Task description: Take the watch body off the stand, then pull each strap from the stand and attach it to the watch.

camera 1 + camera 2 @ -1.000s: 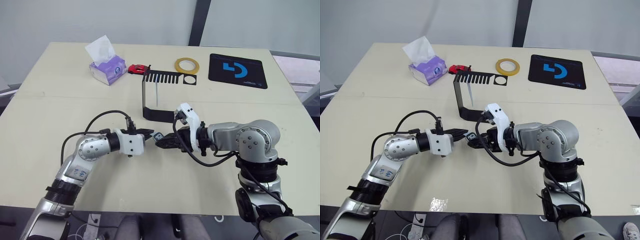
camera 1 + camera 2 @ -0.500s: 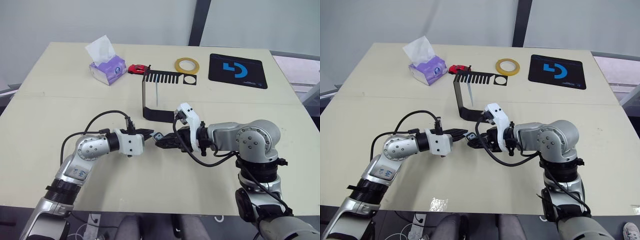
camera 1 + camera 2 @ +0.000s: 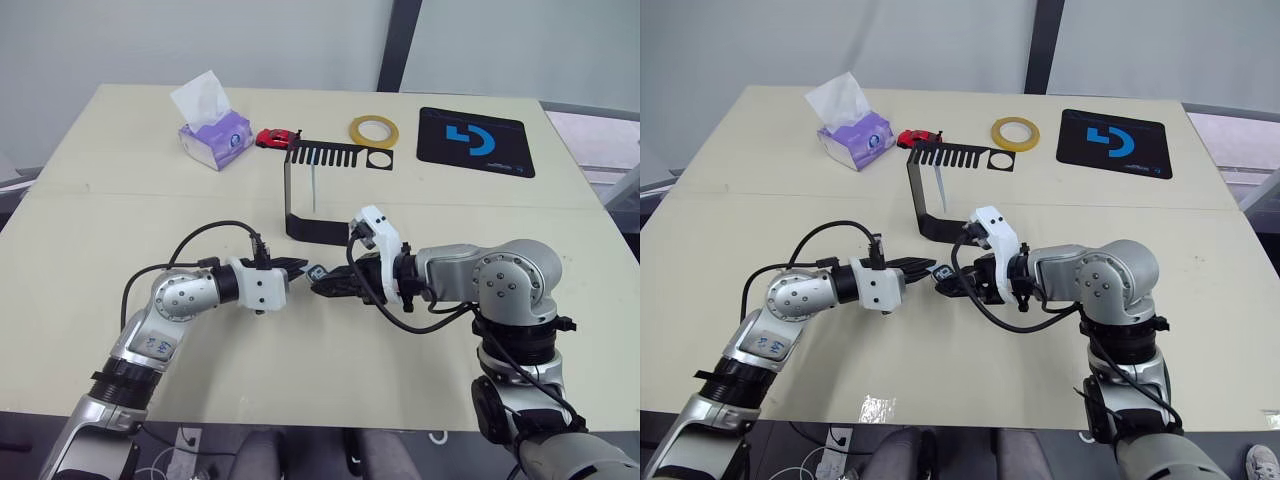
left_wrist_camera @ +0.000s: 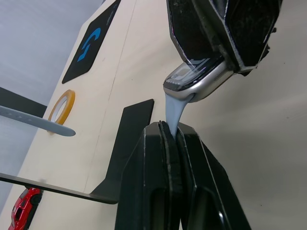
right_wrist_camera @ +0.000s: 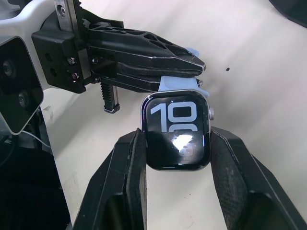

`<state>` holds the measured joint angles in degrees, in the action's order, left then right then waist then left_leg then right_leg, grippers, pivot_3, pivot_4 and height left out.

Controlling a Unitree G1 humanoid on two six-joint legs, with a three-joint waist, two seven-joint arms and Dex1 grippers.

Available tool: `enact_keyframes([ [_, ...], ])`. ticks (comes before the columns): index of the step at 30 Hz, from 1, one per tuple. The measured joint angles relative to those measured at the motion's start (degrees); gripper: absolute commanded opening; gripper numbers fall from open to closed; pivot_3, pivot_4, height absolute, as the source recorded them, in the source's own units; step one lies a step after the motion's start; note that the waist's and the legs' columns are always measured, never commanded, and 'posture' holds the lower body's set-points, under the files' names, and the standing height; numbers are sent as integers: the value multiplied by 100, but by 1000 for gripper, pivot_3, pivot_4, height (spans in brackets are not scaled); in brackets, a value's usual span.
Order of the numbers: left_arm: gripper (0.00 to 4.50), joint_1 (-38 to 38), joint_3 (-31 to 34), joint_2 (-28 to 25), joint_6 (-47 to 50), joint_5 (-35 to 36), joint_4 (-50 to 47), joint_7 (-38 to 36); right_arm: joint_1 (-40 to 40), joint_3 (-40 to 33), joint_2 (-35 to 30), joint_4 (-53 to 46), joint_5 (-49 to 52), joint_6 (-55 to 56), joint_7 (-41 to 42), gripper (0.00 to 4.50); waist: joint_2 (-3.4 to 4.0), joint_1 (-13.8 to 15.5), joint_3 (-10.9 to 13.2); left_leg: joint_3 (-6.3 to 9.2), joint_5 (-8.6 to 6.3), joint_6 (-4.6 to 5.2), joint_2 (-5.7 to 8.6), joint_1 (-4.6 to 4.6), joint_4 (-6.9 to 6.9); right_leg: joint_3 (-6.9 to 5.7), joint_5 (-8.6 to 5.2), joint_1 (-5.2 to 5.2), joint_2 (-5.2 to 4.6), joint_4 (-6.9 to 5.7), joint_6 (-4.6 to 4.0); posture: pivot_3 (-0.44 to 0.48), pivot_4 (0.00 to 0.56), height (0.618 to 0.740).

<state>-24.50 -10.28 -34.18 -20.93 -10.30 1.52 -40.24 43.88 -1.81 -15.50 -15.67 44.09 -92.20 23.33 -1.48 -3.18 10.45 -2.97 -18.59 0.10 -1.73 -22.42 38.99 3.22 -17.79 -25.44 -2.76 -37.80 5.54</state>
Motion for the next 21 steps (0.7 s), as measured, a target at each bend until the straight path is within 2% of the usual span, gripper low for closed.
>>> enact_keyframes([
  [21,68,-30,0,38,-30,38,41,-50,-28,5,-51,1,-7,0,20,1523,0,0,0,0,0,0,0,0,0,0,0,0,0,1,0,0,150,738],
])
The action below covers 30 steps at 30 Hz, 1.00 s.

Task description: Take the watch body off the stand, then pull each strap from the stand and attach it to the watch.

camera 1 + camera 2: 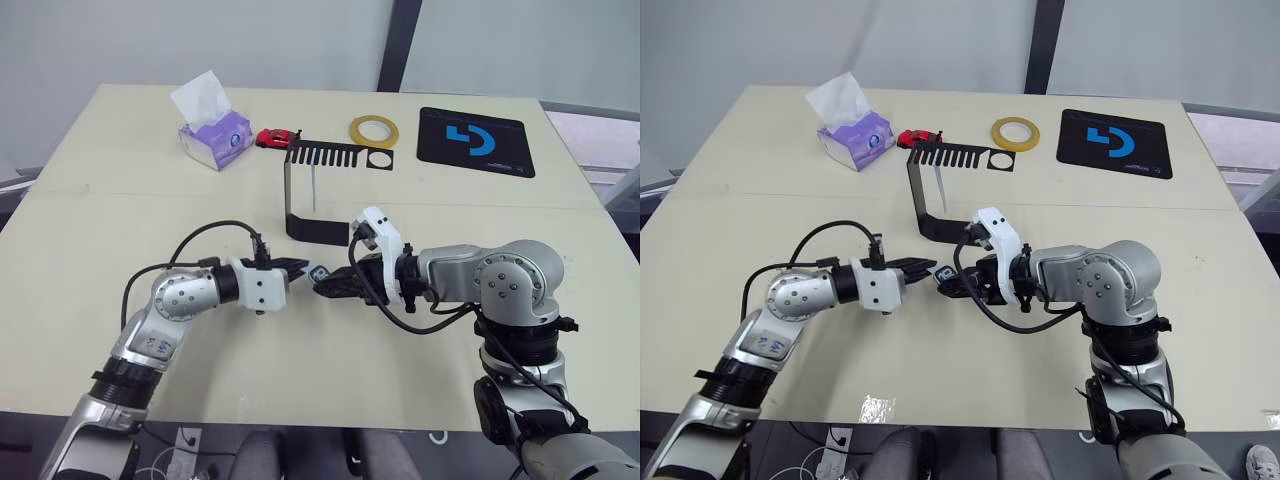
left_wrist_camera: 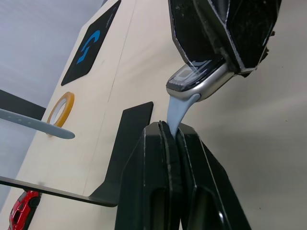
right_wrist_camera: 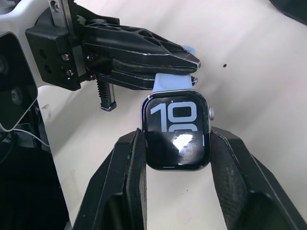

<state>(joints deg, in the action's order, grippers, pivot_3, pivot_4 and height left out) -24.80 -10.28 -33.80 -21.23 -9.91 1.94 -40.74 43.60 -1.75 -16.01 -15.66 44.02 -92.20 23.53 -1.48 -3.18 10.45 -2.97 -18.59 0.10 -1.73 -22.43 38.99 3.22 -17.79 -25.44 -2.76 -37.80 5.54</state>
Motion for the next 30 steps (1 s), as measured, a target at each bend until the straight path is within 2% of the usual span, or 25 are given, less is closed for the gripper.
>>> enact_keyframes([
  [19,68,-2,0,12,3,0,2,15,0,-14,3,-1,7,-1,-10,1523,0,0,0,0,0,0,0,0,0,0,0,0,0,0,0,0,150,738],
  [24,1599,-2,0,12,9,0,1,14,1,-14,3,-1,7,-1,-10,1523,0,0,0,0,0,0,0,0,0,0,0,0,0,0,0,0,150,738],
  [29,3778,18,48,-168,185,380,-136,-283,1,78,-142,-24,0,26,15,1523,0,-4,0,0,0,0,-1,0,0,0,0,0,0,1,0,0,150,738],
  [30,4341,46,99,-290,304,532,-216,-422,1,143,-246,-39,-9,73,43,1523,0,-9,0,0,0,0,-1,0,-2,0,0,0,0,1,0,0,150,738],
])
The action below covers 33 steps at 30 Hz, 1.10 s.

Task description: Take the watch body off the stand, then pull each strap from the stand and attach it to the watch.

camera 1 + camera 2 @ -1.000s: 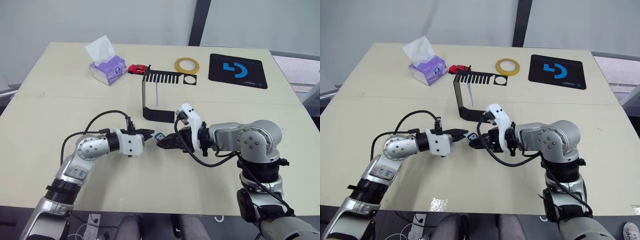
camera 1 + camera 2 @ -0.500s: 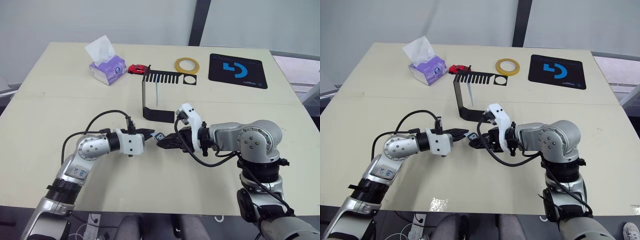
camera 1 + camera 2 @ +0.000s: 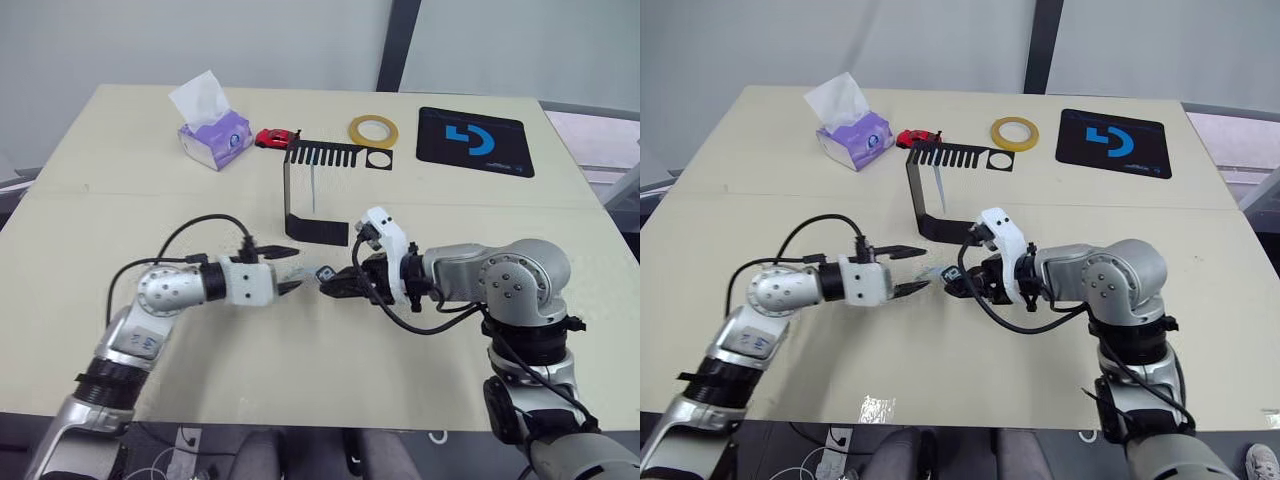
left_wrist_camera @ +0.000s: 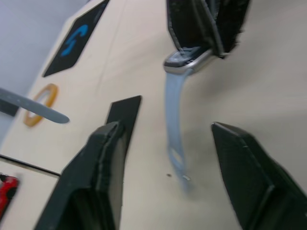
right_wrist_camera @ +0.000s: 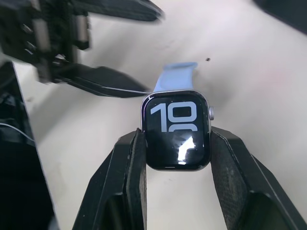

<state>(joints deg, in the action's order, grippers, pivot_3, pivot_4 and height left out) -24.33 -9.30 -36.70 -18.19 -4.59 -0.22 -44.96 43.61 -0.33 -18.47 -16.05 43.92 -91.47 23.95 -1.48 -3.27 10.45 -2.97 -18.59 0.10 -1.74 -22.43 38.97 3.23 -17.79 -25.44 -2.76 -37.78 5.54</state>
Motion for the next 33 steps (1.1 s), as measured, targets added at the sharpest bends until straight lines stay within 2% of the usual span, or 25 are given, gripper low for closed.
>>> enact_keyframes([
  [1,4487,80,134,-183,296,348,-170,-283,0,106,-168,-66,-29,104,73,1523,1,-7,1,0,0,0,-1,0,-2,0,0,-1,0,3,0,0,150,738],
  [3,4487,333,476,-792,1273,1580,-678,-1190,-3,585,-798,-331,-166,586,432,1523,2,-12,2,5,0,0,-1,0,-7,-3,-1,0,-1,9,-1,0,150,738],
  [5,4487,349,663,-1117,2094,2269,-940,-1617,-3,986,-1190,-526,-343,1047,776,1523,2,-13,2,6,0,0,1,1,-7,-3,-1,2,-2,30,-1,0,150,738],
  [7,4487,326,723,-1555,3162,3144,-1114,-2282,-19,1791,-1869,-763,-794,2145,1524,1523,3,-11,3,6,-1,1,3,0,-7,-5,-1,3,1,38,-1,0,150,738],
  [8,4487,203,720,-1655,3593,3399,-1113,-2549,-51,2168,-2240,-835,-1168,2794,1912,1523,3,6,3,6,-1,2,5,0,-6,-7,-1,3,2,39,-1,0,150,738],
  [10,4487,-76,701,-1746,4006,3630,-1144,-2826,-162,2550,-2547,-836,-1588,3565,2392,1523,1,18,3,7,-1,2,5,-1,-2,-6,-1,5,7,43,-1,0,150,738],
  [17,4487,-338,558,-1678,4043,3542,-1200,-3028,-279,2745,-2785,-842,-1972,4293,2983,1523,2,0,3,0,-1,2,-2,1,-1,2,-1,2,16,34,-2,0,150,738],
  [24,4487,-375,449,-1504,3971,3456,-1209,-3086,-378,2745,-2839,-857,-2141,4491,3269,1523,2,20,3,1,-1,1,0,1,2,2,-2,2,13,32,-3,0,150,738],
  [33,4487,211,861,-1887,3614,3270,-861,-3331,-145,2885,-2032,-479,-2336,4531,3264,1523,2,-9,3,-1,1,-2,-3,6,6,3,-5,-2,13,18,-9,0,150,738],
])
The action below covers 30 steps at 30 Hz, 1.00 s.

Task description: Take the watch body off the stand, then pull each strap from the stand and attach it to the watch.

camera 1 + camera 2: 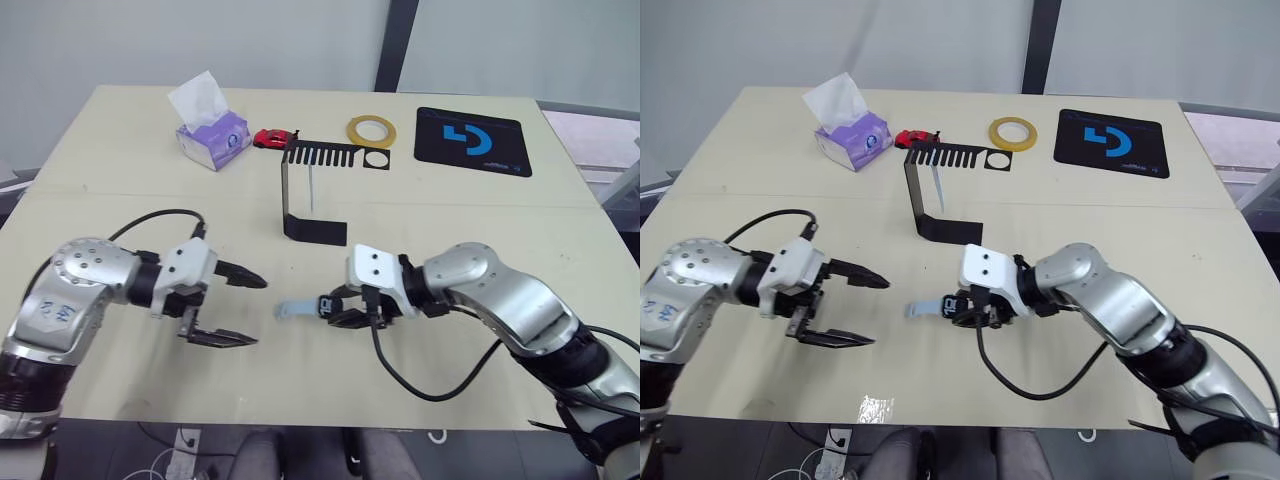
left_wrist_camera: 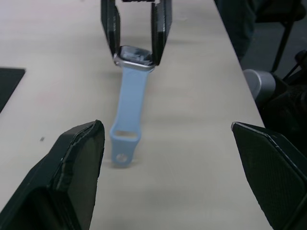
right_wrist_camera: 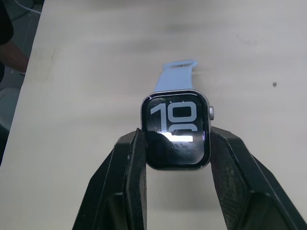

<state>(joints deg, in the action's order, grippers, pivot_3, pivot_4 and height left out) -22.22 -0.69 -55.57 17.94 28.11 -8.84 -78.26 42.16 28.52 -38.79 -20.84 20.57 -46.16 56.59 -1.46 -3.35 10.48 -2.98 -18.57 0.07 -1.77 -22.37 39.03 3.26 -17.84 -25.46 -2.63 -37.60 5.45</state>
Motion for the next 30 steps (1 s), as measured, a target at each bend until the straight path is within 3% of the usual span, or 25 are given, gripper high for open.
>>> enact_keyframes([
  [5,4487,418,438,-415,-365,-210,523,-178,162,326,548,572,-289,138,-59,1523,-1,11,0,2,0,0,3,0,-1,-6,-2,-1,-8,-2,-3,0,150,738],
  [11,4487,751,624,-491,-494,-304,623,-157,160,738,617,1028,-741,300,4,1523,-2,31,-1,5,-1,1,9,-4,0,-19,-2,-1,-24,-2,-3,0,150,738],
  [13,4500,756,625,-472,-505,-315,483,-125,150,801,616,1125,-856,382,56,2533,-2,26,-1,5,-1,2,8,-3,0,-20,-2,-1,-23,-4,-3,0,150,738],
  [18,4500,625,543,-279,-473,-328,342,10,119,738,512,1189,-1011,610,237,4478,-2,18,-1,5,-1,1,6,-2,1,-19,-2,-1,-16,-8,-3,0,150,738],
  [24,4500,329,410,-96,-248,-280,253,89,-363,145,41,718,-941,555,283,4478,-2,45,-1,7,-2,2,7,-4,1,-21,-1,0,-16,-13,-2,0,150,738],
  [30,4500,428,711,188,172,-31,220,586,-1859,-1680,-244,-425,-158,464,-3,4478,-4,73,-2,4,-3,3,3,-2,0,-14,-1,7,-8,-14,-1,0,150,738],
])
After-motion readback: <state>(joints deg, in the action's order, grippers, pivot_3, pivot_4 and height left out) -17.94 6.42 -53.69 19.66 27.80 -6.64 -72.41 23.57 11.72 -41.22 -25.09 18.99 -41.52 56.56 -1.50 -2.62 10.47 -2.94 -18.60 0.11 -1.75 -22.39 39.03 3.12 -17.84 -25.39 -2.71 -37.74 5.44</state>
